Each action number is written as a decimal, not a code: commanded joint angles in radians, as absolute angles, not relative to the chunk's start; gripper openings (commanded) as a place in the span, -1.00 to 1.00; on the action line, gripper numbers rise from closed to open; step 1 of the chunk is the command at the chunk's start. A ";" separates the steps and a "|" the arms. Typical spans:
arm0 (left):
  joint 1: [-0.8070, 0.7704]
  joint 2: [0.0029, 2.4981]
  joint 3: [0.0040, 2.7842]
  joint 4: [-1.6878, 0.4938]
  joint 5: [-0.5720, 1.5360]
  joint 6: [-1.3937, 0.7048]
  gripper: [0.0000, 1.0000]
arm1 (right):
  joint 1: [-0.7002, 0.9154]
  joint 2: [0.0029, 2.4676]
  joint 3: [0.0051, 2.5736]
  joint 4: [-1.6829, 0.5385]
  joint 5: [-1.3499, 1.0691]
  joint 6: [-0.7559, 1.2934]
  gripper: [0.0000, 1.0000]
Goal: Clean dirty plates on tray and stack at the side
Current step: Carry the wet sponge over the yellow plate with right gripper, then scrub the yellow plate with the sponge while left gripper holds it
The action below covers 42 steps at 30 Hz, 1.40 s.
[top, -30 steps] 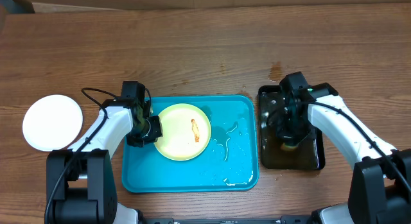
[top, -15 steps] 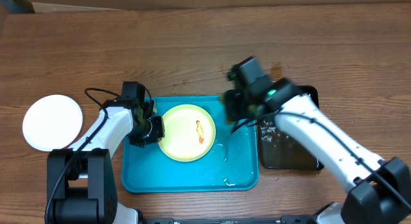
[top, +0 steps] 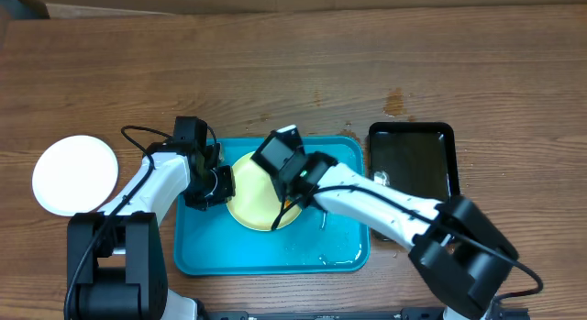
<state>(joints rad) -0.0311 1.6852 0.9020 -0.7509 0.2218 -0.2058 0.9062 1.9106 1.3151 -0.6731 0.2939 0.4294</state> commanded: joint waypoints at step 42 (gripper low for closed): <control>-0.034 1.706 0.878 -0.758 0.219 -0.187 -0.92 | 0.901 2.013 1.252 -0.545 0.141 0.551 -0.92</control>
